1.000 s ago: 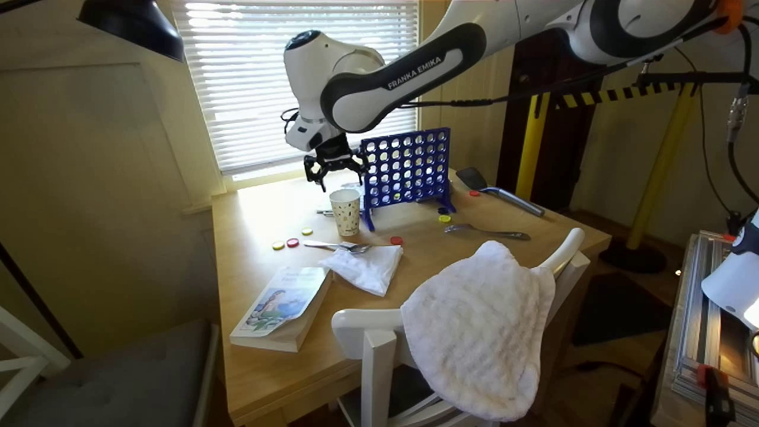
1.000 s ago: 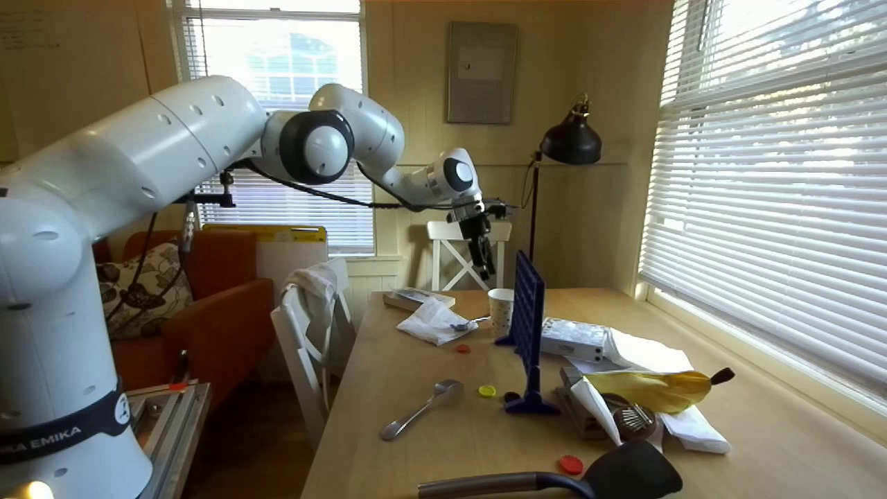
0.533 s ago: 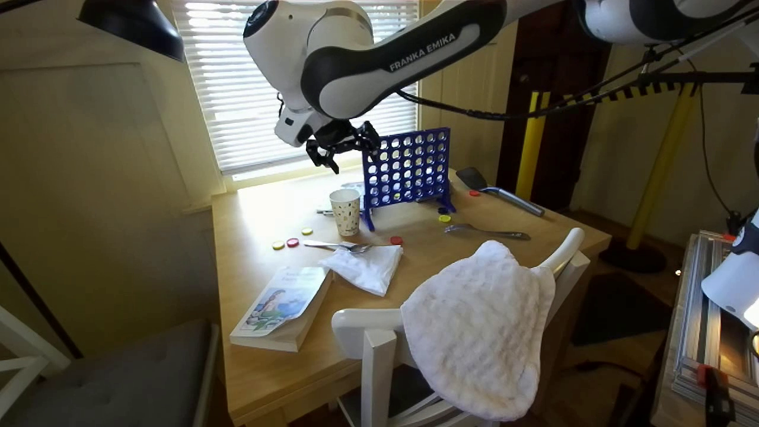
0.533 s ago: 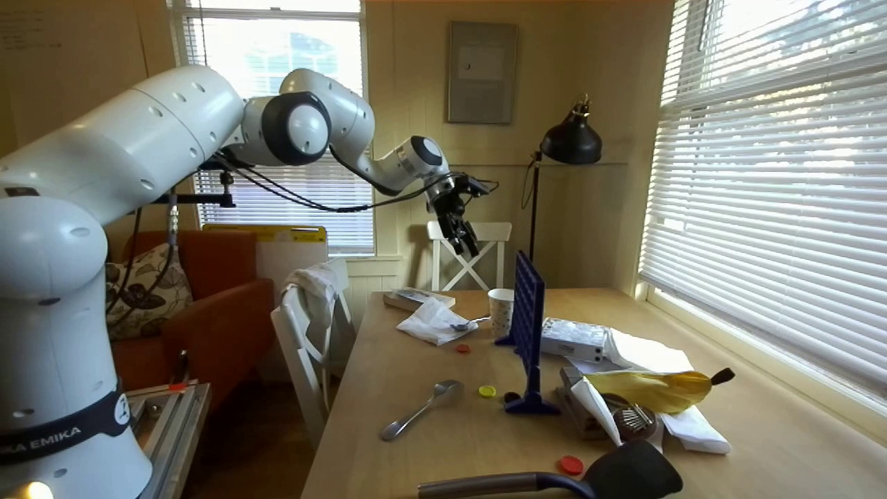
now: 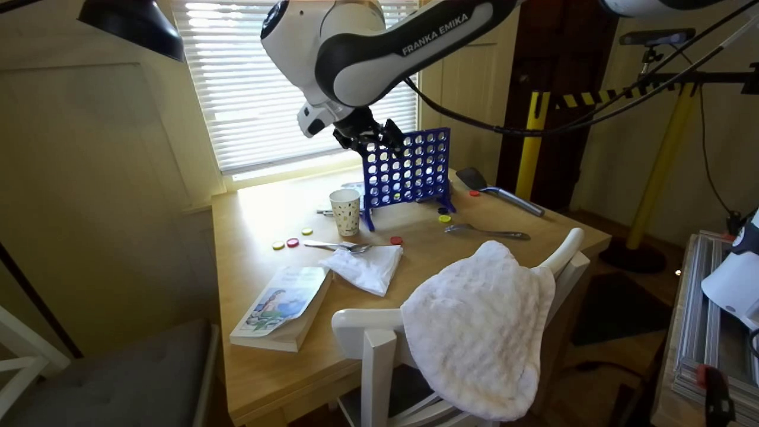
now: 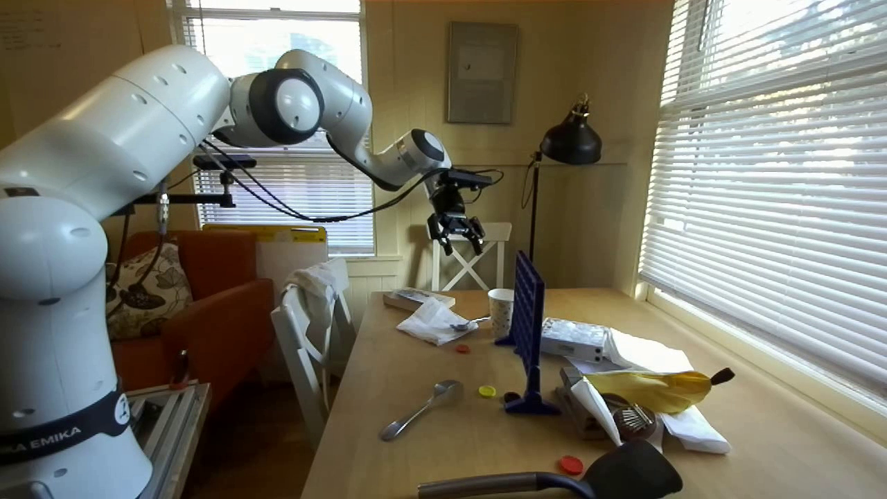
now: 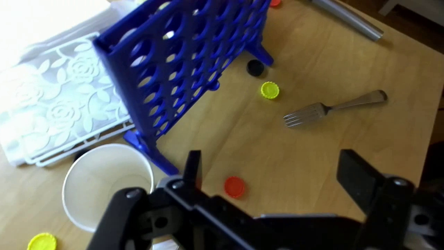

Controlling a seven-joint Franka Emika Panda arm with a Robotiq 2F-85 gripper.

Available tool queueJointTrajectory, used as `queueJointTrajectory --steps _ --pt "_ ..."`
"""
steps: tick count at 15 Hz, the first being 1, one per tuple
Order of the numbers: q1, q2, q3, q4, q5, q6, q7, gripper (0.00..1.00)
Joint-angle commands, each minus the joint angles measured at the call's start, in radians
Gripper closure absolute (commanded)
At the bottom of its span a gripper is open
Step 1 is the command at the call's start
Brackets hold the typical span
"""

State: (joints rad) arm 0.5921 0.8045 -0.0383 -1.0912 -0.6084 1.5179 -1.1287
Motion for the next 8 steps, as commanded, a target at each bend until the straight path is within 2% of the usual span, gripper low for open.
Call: queueJointTrajectory --steps 1,6,7,8 --pt "0.000 -0.020 -0.007 -0.033 0.000 -0.011 0.049 0.00" --pt "-0.001 -0.072 -0.024 -0.110 0.000 -0.023 0.115 0.00" --pt "-0.040 -0.043 0.044 -0.062 -0.029 -0.074 0.202 0.00" --pt "-0.026 -0.025 0.046 -0.043 -0.019 -0.105 0.302 0.00"
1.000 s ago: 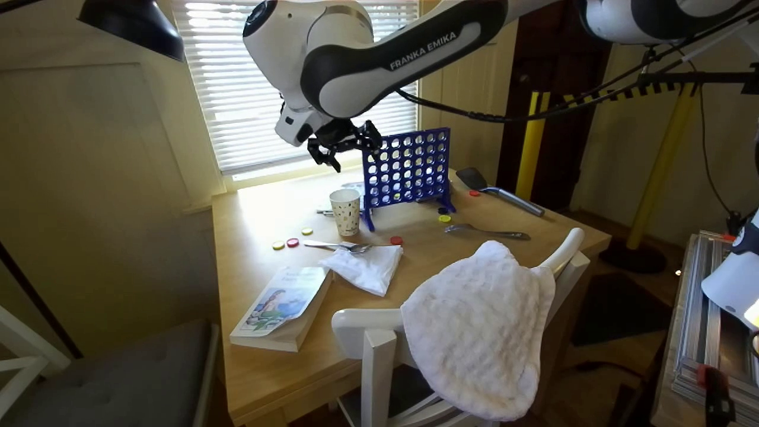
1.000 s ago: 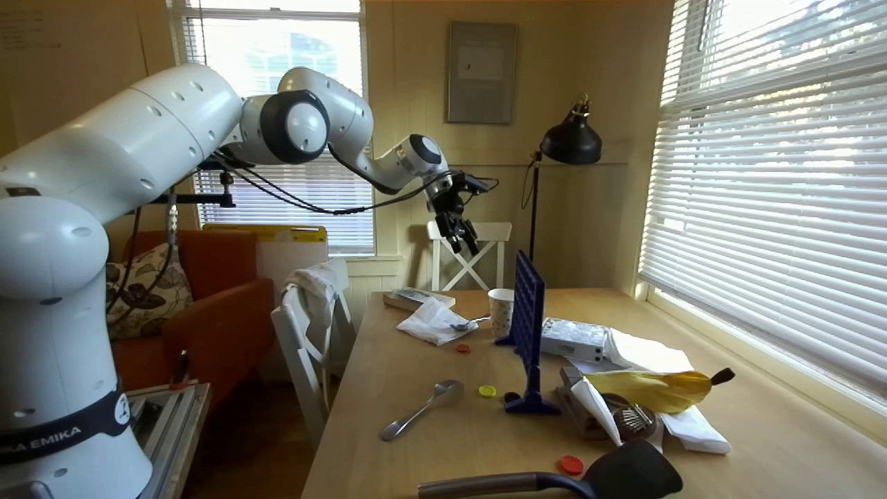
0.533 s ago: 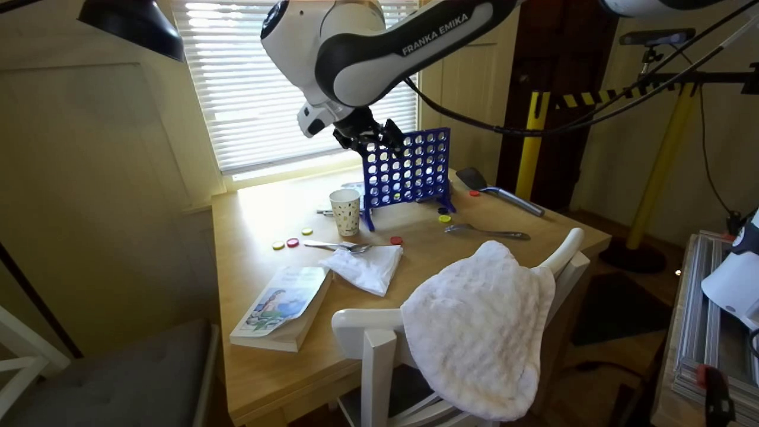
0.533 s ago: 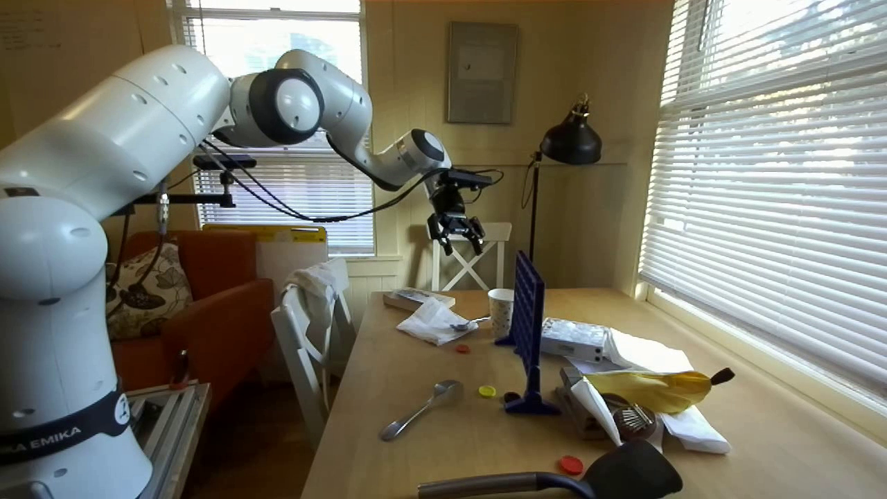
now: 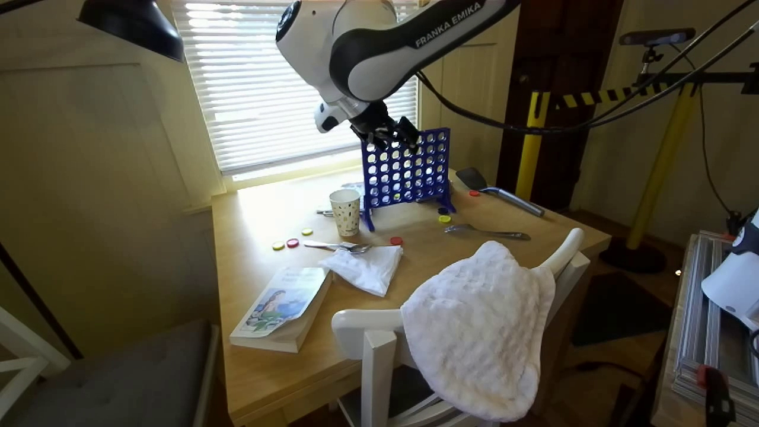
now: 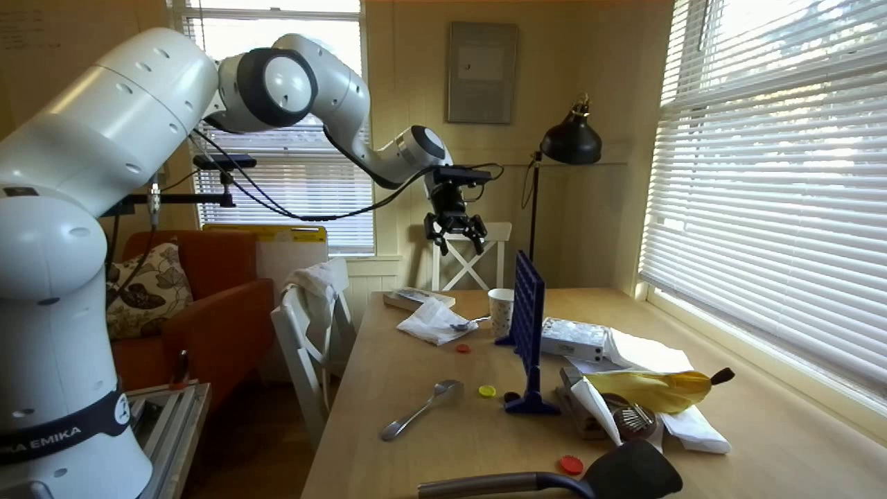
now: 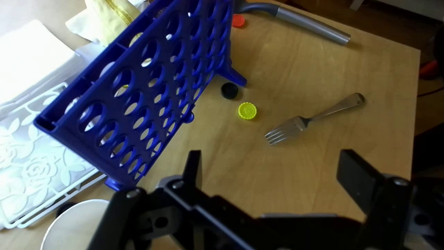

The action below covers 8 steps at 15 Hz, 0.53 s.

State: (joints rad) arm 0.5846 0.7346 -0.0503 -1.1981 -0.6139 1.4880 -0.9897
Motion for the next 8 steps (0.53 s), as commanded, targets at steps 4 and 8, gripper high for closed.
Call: queueJointTrajectory --steps 4,8 --pt "0.050 -0.019 0.050 -0.076 0.113 -0.013 0.473 0.00" --pt "0.142 -0.140 0.028 -0.297 0.246 0.061 0.794 0.00"
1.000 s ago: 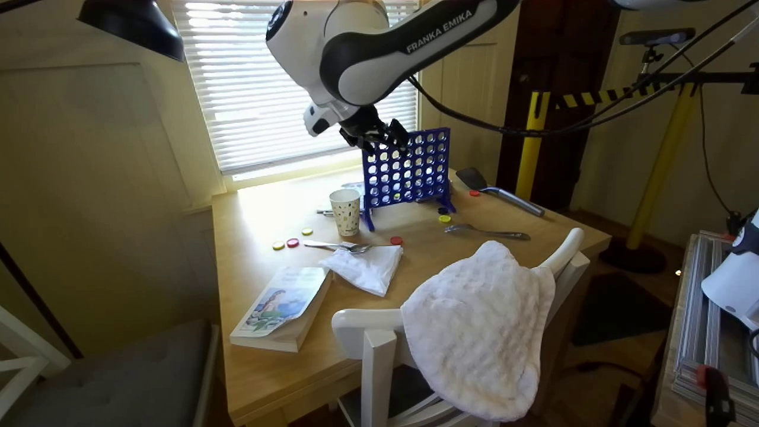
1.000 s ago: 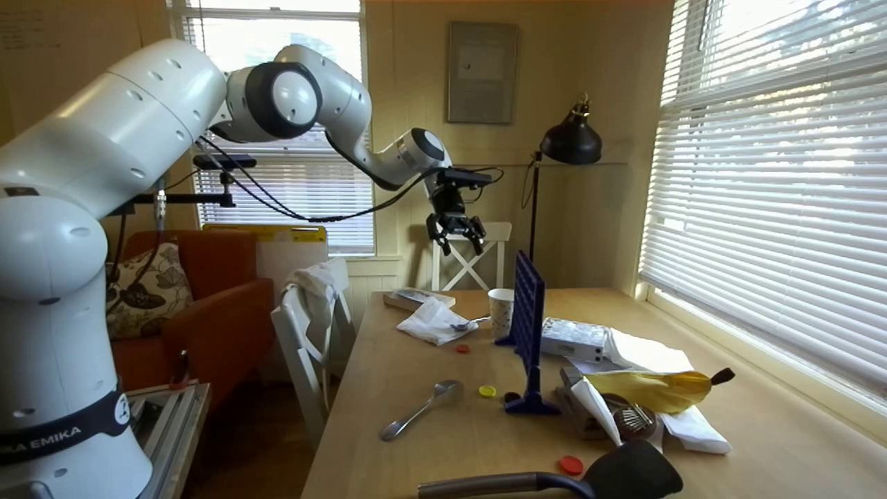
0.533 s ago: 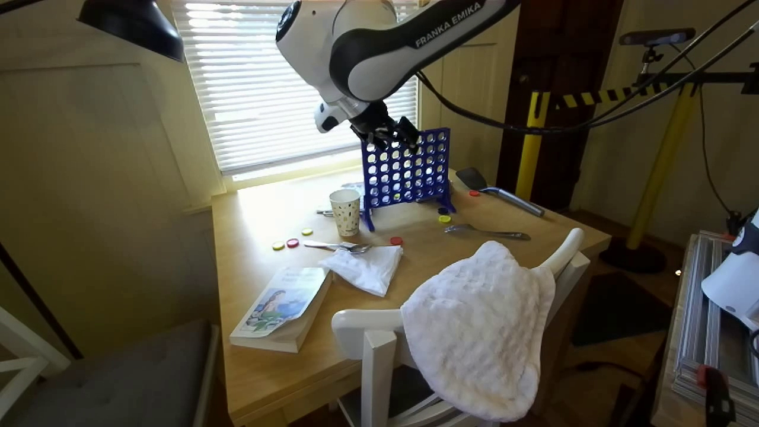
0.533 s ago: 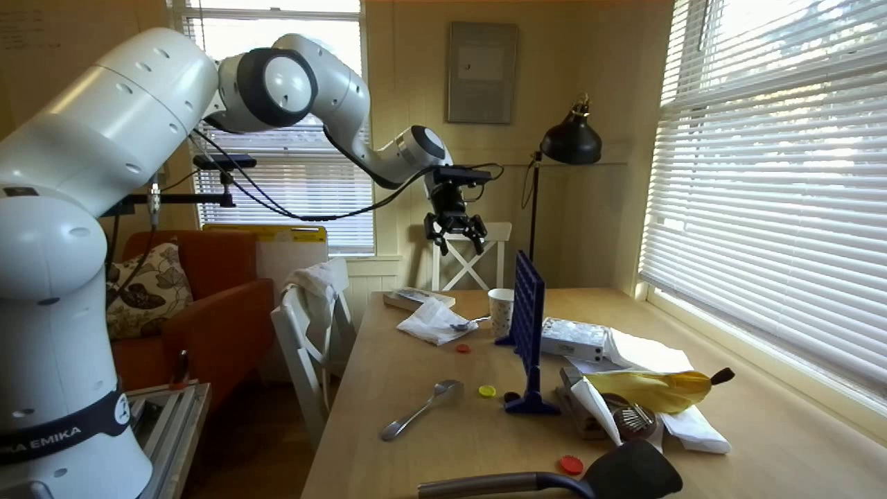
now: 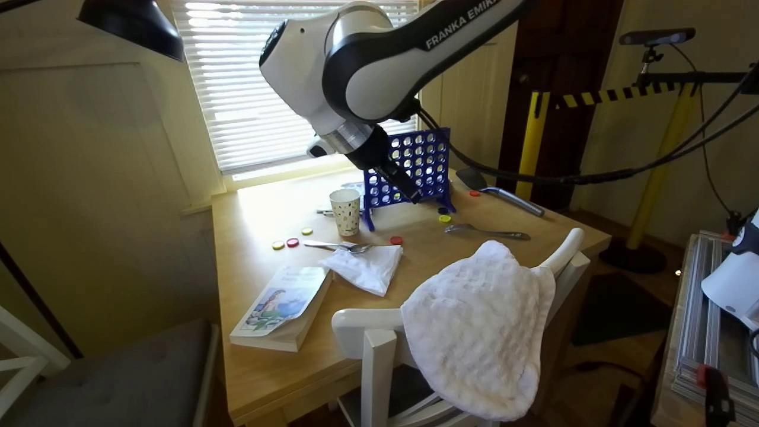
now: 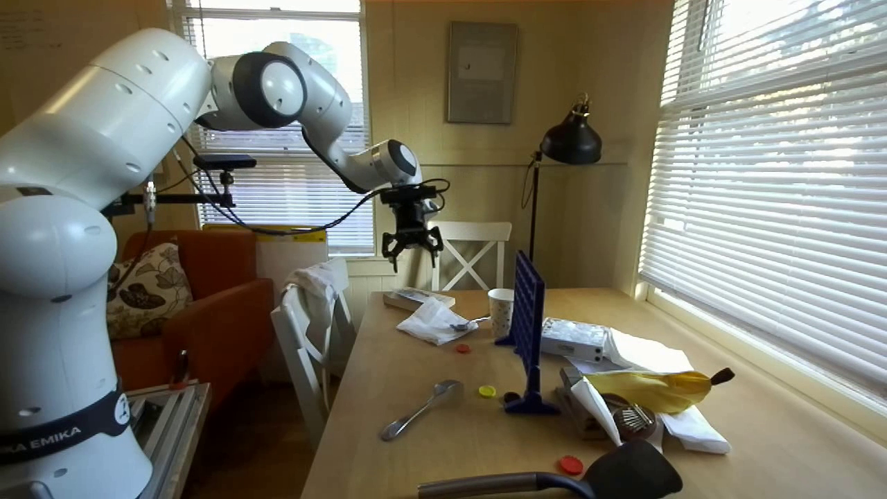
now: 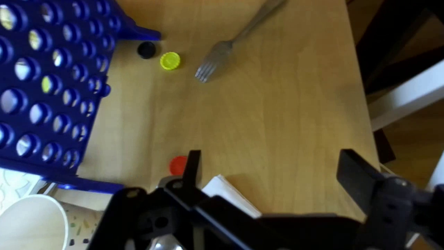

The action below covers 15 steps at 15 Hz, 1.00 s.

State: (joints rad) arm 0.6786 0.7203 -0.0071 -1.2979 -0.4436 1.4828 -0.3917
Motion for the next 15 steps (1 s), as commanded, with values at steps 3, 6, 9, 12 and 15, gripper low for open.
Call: queueJointTrajectory --steps 3,6,9,12,15 --pt "0.077 -0.206 0.014 -0.333 0.115 0.088 0.429 0.00" --pt "0.051 -0.287 0.070 -0.467 0.104 0.079 0.650 0.00" --pt "0.030 -0.229 0.107 -0.389 0.081 0.038 0.629 0.00" --pt "0.019 -0.254 0.111 -0.422 0.082 0.043 0.647 0.00" --pt "-0.059 -0.390 0.112 -0.595 0.112 0.222 0.746 0.00"
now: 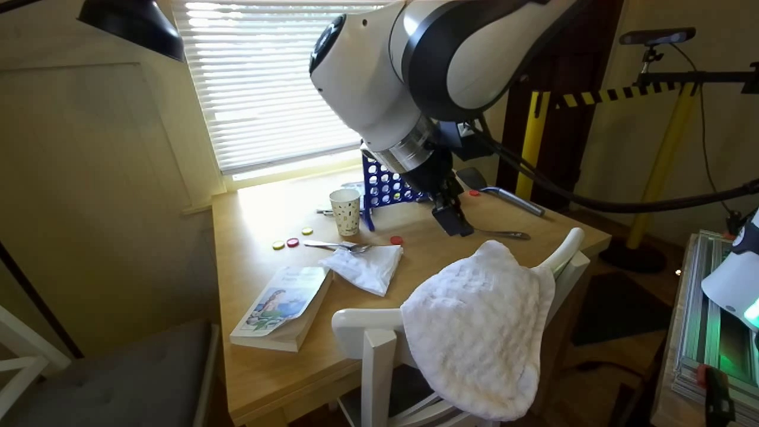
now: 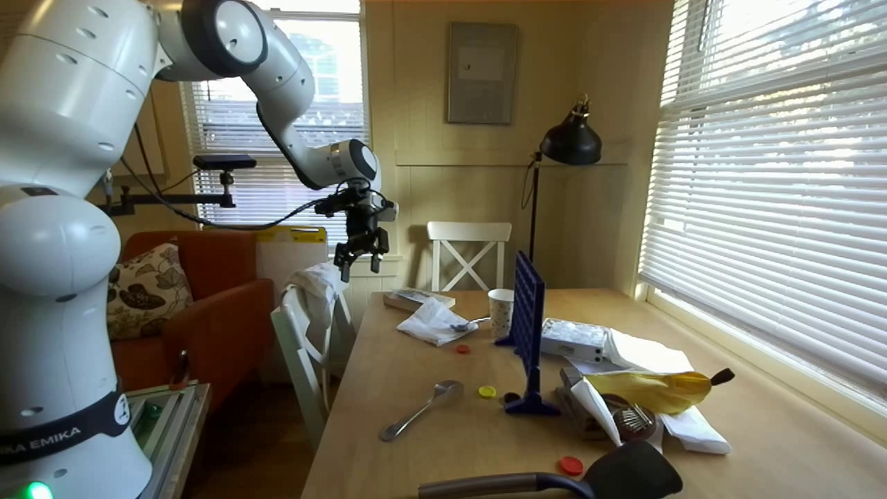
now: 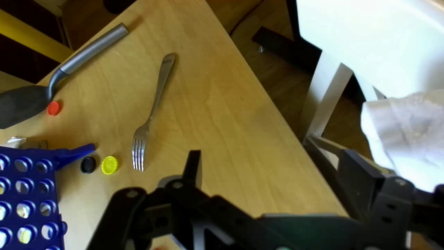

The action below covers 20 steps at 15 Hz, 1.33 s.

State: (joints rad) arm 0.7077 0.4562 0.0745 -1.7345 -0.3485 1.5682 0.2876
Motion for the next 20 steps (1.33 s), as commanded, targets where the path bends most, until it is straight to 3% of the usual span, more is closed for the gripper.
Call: queueJointTrajectory --steps 1,8,11,12,15,17,18,20 --pt "-0.120 -0.170 0.036 -0.215 0.029 0.186 0.072 0.00" --pt "-0.354 -0.421 0.053 -0.558 0.080 0.527 0.135 0.00" --pt "-0.464 -0.520 0.022 -0.713 0.161 0.651 0.079 0.00" --pt "-0.438 -0.416 0.060 -0.580 0.095 0.569 0.112 0.00" --pt "-0.498 -0.482 0.044 -0.677 0.124 0.628 0.088 0.00" --pt "-0.497 -0.493 0.049 -0.686 0.130 0.630 0.088 0.00" --pt "-0.522 -0.474 0.029 -0.681 0.172 0.703 0.151 0.00" --pt "-0.550 -0.469 0.014 -0.678 0.208 0.752 0.156 0.00"
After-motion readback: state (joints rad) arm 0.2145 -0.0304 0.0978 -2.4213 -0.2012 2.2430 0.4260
